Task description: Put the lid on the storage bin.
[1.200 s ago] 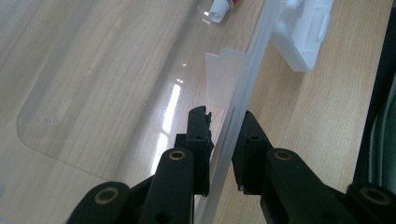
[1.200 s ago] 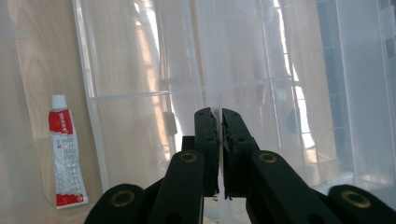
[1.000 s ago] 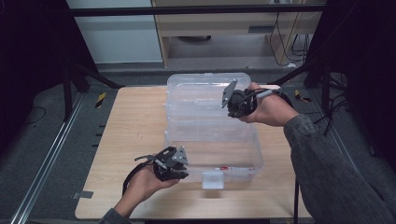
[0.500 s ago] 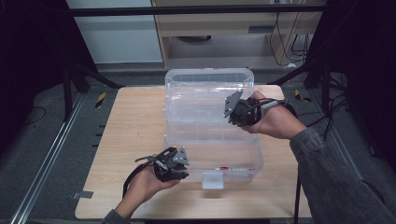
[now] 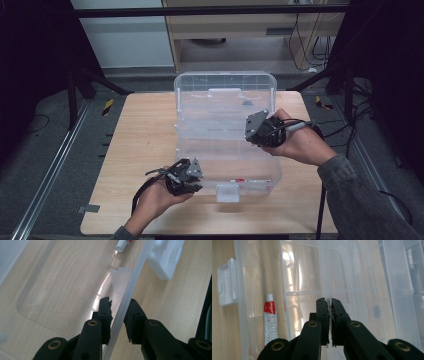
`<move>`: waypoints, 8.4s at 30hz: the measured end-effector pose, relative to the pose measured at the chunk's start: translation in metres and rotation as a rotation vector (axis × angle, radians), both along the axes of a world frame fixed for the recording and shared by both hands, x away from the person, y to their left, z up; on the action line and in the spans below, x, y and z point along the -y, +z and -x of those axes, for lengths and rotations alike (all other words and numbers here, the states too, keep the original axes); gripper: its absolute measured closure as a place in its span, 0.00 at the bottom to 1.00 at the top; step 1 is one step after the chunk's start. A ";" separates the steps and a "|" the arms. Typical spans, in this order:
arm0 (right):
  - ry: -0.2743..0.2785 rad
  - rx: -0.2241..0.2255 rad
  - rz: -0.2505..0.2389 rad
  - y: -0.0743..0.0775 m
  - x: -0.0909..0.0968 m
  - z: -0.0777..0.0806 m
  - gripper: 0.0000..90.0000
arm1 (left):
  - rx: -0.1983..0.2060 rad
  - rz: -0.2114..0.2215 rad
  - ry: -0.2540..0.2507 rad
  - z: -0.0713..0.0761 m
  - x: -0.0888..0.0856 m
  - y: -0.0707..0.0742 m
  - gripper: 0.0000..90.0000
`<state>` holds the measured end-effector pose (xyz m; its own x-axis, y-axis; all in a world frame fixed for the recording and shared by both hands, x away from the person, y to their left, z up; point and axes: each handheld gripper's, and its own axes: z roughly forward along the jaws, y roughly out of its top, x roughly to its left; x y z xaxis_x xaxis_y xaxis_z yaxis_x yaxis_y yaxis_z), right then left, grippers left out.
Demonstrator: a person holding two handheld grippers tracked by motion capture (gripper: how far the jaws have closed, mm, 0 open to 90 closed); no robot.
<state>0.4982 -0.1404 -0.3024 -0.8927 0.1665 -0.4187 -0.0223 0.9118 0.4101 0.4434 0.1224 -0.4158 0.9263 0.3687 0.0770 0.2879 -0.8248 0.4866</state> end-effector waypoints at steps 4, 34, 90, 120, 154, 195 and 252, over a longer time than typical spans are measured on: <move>0.008 -0.005 -0.005 -0.003 0.002 0.007 0.96 | 0.003 -0.002 0.003 0.001 0.000 0.000 0.84; 0.035 -0.031 -0.012 -0.013 0.008 0.025 0.94 | 0.051 -0.023 -0.016 0.002 0.002 0.000 0.82; 0.037 -0.041 -0.024 -0.017 0.012 0.029 0.92 | 0.120 0.446 0.068 0.017 -0.050 0.071 0.49; 0.035 -0.032 -0.015 -0.018 0.012 0.032 0.90 | 0.128 0.424 0.314 -0.081 -0.073 0.139 1.00; 0.033 -0.057 -0.050 -0.030 0.018 0.043 0.83 | 0.087 0.455 0.349 -0.071 -0.079 0.125 0.99; -0.260 0.020 -0.168 -0.048 0.096 0.085 0.16 | 0.051 0.438 0.302 -0.023 -0.083 0.074 0.98; -0.507 0.049 -0.185 -0.100 0.138 0.034 0.19 | 0.157 0.381 0.430 -0.021 -0.137 0.037 1.00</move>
